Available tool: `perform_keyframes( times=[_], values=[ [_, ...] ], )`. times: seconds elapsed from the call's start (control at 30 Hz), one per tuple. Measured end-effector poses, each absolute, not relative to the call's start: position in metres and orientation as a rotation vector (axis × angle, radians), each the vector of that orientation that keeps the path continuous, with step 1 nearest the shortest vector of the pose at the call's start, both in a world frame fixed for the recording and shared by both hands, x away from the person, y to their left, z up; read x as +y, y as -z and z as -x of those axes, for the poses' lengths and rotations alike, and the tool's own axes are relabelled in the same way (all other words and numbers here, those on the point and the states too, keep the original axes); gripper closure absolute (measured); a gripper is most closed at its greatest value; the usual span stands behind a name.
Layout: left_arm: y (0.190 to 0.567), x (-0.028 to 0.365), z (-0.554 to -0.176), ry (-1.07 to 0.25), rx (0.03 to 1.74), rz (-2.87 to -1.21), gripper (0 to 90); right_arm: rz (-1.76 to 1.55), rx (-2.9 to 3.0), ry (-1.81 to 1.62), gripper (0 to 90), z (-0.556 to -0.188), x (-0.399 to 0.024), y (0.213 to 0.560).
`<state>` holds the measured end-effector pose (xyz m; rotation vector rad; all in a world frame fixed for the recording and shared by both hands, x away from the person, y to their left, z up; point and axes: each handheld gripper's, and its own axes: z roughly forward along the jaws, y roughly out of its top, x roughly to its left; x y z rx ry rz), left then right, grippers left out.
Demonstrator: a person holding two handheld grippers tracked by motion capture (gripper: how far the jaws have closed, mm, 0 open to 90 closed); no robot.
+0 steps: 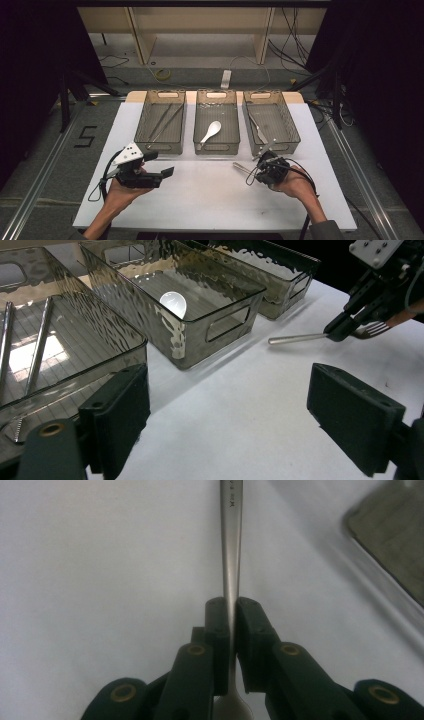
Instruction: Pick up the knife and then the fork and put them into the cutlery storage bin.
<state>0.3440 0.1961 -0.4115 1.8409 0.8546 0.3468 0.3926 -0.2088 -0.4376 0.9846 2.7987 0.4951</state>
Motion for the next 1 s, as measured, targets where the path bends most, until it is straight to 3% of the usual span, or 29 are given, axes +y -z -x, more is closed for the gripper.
perform_keyframes(
  times=[1.0],
  values=[
    [0.413, 0.196, -0.345, -0.347, 0.866, -1.839, 16.8, -1.030, 2.615, -0.758, 85.0, -0.405, -0.247, 0.380]
  ],
)
